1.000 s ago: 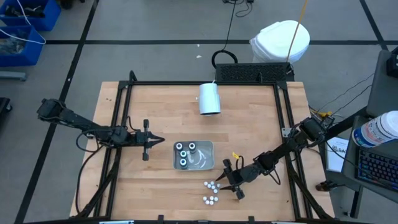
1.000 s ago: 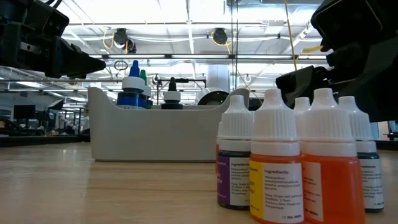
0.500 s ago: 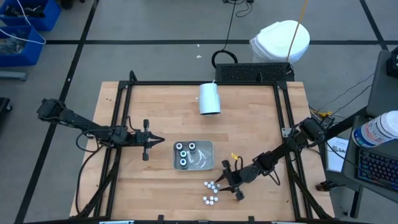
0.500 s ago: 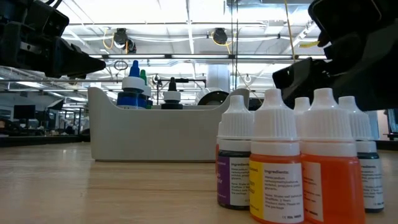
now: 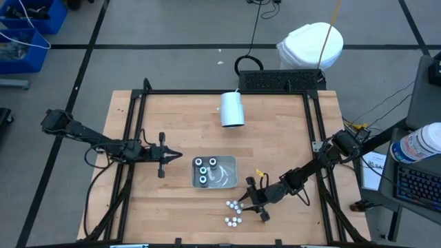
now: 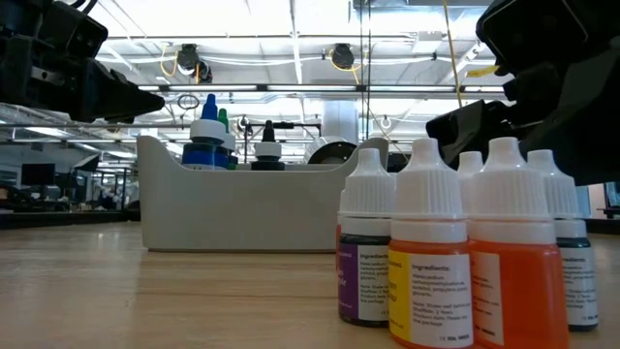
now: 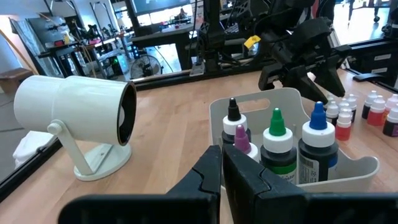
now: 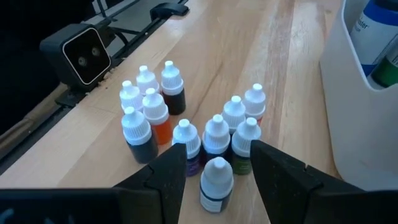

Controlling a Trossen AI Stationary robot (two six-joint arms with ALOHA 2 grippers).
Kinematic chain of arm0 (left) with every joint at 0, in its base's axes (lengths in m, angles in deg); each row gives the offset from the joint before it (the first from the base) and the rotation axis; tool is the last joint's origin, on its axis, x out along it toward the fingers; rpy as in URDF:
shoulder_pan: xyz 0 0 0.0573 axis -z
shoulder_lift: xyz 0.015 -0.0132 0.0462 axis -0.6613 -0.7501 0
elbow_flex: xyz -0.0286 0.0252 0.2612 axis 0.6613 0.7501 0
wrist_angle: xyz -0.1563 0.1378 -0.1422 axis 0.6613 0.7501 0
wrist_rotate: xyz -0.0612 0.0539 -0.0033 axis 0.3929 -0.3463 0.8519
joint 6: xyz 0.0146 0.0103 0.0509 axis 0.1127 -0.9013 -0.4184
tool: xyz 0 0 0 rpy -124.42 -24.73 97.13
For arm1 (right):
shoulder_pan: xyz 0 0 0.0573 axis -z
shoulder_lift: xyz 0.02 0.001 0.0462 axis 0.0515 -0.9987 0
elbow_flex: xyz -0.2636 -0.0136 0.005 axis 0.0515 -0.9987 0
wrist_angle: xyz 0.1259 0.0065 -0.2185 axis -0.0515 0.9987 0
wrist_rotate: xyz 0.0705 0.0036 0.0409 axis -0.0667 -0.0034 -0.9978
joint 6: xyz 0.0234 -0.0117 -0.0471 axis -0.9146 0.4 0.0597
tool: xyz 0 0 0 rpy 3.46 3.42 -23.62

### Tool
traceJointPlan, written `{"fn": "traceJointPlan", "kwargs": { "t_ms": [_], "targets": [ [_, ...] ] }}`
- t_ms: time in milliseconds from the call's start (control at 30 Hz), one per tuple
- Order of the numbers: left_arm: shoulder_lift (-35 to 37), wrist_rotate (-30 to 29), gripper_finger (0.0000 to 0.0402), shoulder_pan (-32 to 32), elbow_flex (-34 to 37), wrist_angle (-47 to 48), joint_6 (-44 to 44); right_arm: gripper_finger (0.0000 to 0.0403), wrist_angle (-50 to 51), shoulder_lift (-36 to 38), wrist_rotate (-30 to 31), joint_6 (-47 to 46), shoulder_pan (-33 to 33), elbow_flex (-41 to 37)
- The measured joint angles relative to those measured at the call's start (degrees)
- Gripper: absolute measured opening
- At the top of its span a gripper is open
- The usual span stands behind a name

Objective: Pick & Place food coloring
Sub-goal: Put the small black food coloring bottle into the gray bin

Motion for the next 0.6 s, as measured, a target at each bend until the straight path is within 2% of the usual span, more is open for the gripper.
{"fn": "traceJointPlan", "kwargs": {
  "t_ms": [600],
  "targets": [
    [0.0,0.0,0.0024,0.0,0.0,0.0,0.0,0.0166,0.1,0.0,-1.5,-0.9,0.2,0.0]
  ]
}}
